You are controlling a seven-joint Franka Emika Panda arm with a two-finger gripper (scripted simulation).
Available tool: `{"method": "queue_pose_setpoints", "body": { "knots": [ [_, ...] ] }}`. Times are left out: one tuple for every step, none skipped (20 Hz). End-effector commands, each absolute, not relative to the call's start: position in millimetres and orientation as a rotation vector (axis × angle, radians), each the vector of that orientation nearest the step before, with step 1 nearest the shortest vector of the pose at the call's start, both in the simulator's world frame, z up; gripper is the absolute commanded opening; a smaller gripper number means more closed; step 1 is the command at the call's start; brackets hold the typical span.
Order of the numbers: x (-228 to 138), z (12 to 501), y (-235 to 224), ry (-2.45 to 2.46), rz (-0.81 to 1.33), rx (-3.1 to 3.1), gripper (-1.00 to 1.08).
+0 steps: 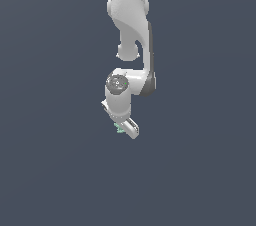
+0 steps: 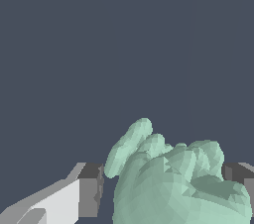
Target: Pick up the object and move it to a goal position.
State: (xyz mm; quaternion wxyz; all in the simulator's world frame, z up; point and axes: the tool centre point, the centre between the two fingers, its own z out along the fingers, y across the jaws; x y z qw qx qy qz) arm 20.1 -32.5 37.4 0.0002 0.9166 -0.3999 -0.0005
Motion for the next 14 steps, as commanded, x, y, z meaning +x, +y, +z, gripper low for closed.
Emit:
{"method": "queue_pose_setpoints", "body": {
  "knots": [
    [19,43,-32,-1.256,0.000,2.879,-1.00],
    [18,46,-32,-1.256,0.000,2.879,-1.00],
    [16,49,-32,-1.256,0.000,2.879,-1.00],
    [15,53,-32,-1.257,0.000,2.880,-1.00],
    [13,58,-31,-1.257,0.000,2.880,-1.00],
    [11,62,-31,-1.257,0.000,2.880,-1.00],
    [10,68,-30,-1.257,0.000,2.880,-1.00],
    [7,74,-30,-1.257,0.000,2.880,-1.00],
    [5,80,-30,-1.258,-0.001,2.880,-1.00],
    [3,87,-29,-1.258,-0.001,2.880,-1.00],
    [0,94,-28,-1.258,-0.001,2.880,-1.00],
    [-3,102,-28,-1.258,-0.001,2.880,-1.00],
    [-5,111,-27,-1.258,-0.001,2.880,-1.00],
    [-8,119,-27,-1.258,-0.001,2.880,-1.00]
  ]
}}
